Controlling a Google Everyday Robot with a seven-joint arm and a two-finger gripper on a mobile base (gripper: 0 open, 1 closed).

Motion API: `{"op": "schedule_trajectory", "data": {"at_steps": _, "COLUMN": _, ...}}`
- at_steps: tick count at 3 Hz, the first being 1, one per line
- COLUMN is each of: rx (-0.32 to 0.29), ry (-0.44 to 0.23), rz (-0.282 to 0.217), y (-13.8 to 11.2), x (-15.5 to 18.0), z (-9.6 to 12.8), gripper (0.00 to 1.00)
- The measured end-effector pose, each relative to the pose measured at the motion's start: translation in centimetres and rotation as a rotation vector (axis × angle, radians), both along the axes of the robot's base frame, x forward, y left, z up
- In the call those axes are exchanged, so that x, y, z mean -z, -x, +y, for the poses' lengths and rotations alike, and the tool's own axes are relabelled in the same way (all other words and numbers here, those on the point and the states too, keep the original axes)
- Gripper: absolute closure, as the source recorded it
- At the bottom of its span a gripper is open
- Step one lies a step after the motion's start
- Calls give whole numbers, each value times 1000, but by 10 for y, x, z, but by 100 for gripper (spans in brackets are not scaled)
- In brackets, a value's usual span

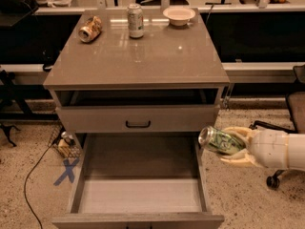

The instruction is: Pick green can from middle drawer and place on counter

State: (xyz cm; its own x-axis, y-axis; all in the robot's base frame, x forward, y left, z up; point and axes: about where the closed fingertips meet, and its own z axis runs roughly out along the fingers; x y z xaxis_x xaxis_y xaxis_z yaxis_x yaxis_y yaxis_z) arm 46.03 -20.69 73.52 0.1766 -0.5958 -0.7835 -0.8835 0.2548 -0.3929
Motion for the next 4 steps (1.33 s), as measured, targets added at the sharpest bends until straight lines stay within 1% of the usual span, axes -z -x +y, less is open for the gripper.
{"op": "schedule_trajectory", "data": {"at_steps": 1, "rx": 22, "ry": 10, "rz": -12, "y": 8, "x": -4, "z": -12, "gripper": 100}}
{"op": "schedule_trajectory", "data": {"at_steps": 2, "rx": 18, "ry": 9, "rz": -13, "y": 7, "x": -5, "z": -10, "gripper": 100}}
{"op": "schedule_trajectory", "data": {"at_steps": 3, "rx": -50, "ry": -1, "rz": -108, "y": -7, "x": -81, "z": 17, "gripper": 100}}
{"op": "schedule_trajectory", "data": {"at_steps": 4, "rx": -98, "ry": 30, "rz": -137, "y": -27, "x": -132, "z": 48, "gripper": 100}}
